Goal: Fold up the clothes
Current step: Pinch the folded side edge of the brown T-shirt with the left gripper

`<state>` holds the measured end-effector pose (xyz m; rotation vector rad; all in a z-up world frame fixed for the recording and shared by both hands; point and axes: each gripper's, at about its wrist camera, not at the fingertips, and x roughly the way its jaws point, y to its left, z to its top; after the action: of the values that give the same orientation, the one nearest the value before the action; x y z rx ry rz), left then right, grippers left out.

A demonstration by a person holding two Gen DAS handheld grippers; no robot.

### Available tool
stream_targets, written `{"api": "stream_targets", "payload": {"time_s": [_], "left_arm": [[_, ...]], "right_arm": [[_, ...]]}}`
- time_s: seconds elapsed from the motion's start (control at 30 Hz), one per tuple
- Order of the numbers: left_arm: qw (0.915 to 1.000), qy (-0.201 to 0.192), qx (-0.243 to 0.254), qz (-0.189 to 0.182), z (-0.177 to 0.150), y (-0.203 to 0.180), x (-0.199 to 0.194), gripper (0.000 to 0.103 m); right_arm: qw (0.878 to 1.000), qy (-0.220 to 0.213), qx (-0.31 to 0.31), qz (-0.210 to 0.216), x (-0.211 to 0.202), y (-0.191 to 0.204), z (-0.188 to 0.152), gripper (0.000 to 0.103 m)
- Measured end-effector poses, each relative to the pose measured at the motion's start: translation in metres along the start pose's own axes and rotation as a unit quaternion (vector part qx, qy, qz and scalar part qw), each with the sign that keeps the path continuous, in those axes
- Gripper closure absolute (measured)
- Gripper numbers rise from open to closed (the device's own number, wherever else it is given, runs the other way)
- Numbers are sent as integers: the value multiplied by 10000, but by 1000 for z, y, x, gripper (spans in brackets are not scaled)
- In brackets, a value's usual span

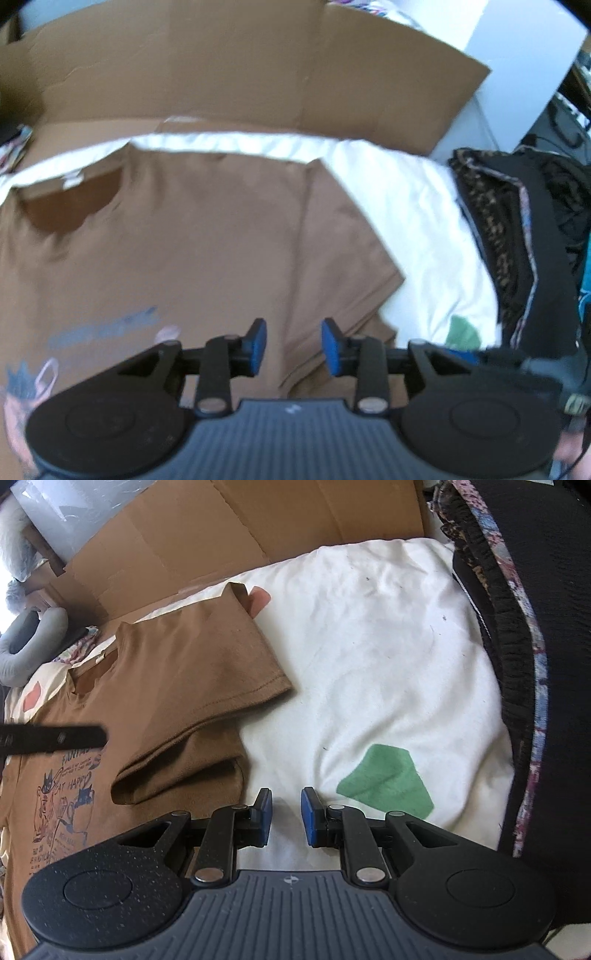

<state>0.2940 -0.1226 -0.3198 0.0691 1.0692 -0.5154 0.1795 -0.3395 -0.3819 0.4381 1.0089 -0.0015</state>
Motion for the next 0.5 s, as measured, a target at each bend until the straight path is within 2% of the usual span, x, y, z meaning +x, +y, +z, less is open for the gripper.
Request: {"api": "stream_targets", "payload": {"time_s": [0.27, 0.5], "left_arm": [[9994, -229, 65, -255, 20, -30, 24, 67], [9986, -315, 190, -385, 25, -56, 43, 67]], "right_arm": [[10000, 25, 20, 18, -11, -9, -9, 80], [10000, 0, 29, 47, -13, -11, -13, 80]]}}
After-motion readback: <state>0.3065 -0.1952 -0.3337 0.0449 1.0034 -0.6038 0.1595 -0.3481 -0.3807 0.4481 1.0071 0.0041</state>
